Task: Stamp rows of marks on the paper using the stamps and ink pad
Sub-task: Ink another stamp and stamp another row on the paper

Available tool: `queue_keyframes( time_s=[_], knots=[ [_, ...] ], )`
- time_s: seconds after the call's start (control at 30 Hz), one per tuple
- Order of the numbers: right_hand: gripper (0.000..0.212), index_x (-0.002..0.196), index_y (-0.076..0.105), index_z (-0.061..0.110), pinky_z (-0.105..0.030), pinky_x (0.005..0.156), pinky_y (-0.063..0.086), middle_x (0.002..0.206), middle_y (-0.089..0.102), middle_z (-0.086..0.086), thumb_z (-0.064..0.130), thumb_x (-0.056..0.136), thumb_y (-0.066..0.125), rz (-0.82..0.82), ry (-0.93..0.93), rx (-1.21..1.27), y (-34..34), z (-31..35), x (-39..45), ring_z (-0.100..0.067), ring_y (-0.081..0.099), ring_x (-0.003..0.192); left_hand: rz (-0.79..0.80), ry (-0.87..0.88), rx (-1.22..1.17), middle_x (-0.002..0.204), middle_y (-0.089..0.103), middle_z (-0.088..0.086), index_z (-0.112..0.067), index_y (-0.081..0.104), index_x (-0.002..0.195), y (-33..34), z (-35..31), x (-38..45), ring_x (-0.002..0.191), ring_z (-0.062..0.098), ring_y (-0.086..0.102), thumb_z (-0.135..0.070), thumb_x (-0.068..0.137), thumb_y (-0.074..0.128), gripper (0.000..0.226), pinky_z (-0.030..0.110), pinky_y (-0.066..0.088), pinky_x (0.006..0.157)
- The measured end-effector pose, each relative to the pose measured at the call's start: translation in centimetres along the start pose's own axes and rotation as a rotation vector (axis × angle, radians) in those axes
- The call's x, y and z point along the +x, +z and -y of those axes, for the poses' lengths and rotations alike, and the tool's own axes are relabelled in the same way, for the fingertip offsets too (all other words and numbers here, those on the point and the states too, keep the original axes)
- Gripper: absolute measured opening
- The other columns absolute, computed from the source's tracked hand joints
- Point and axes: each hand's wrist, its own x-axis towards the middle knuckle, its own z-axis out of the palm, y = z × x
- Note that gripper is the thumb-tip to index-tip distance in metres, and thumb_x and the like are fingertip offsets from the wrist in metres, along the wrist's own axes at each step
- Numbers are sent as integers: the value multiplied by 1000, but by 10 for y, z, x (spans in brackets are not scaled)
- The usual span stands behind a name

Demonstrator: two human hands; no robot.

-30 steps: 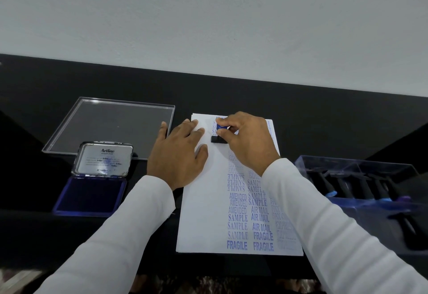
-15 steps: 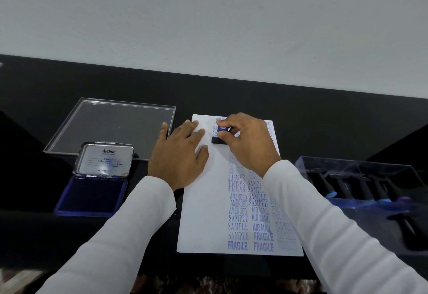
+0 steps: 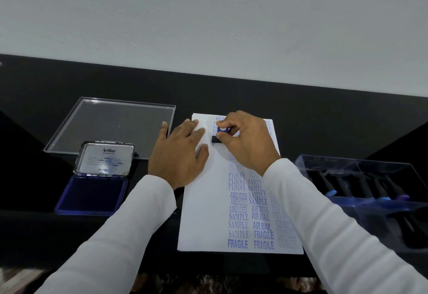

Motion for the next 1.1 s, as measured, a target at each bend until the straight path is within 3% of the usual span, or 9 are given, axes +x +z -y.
queue_keyframes(
  time_s=[0.13, 0.3, 0.57, 0.83, 1.1],
  knots=[
    [25, 116, 72, 22, -9, 78, 39, 114, 67, 6, 29, 92, 69, -20, 19, -1, 0, 0, 0, -9, 60, 88, 8, -5, 5, 157, 42, -1, -25, 52, 145, -1, 0, 0, 146, 22, 37, -58, 96, 29, 64, 56, 9, 123],
    [29, 122, 70, 23, -17, 87, 43, 119, 67, 5, 30, 94, 66, -14, 22, -19, -1, 1, 1, -7, 56, 93, -1, -3, -3, 155, 45, 1, -24, 54, 143, -1, 0, 0, 145, 24, 39, -58, 96, 31, 62, 57, 11, 123],
    [18, 107, 72, 23, -20, 86, 51, 109, 68, 7, 29, 90, 72, -8, 9, -7, 0, -1, 2, -10, 61, 86, 2, 2, 7, 155, 44, 0, -24, 54, 144, 1, 1, 0, 145, 24, 39, -57, 97, 31, 62, 54, 9, 122],
    [25, 117, 71, 23, -20, 89, 46, 117, 67, 4, 28, 94, 67, -22, 44, -8, 1, 1, 3, -9, 57, 92, 4, -7, 19, 156, 43, -2, -26, 52, 144, 0, 0, 0, 146, 21, 37, -57, 97, 29, 62, 54, 9, 123],
    [16, 105, 73, 21, -24, 86, 54, 107, 69, 4, 24, 89, 73, -15, 23, 22, -1, 1, 4, -12, 63, 87, 12, -12, 22, 157, 41, -2, -26, 52, 145, 0, 0, 0, 147, 21, 36, -58, 97, 30, 62, 54, 9, 123]
  ],
)
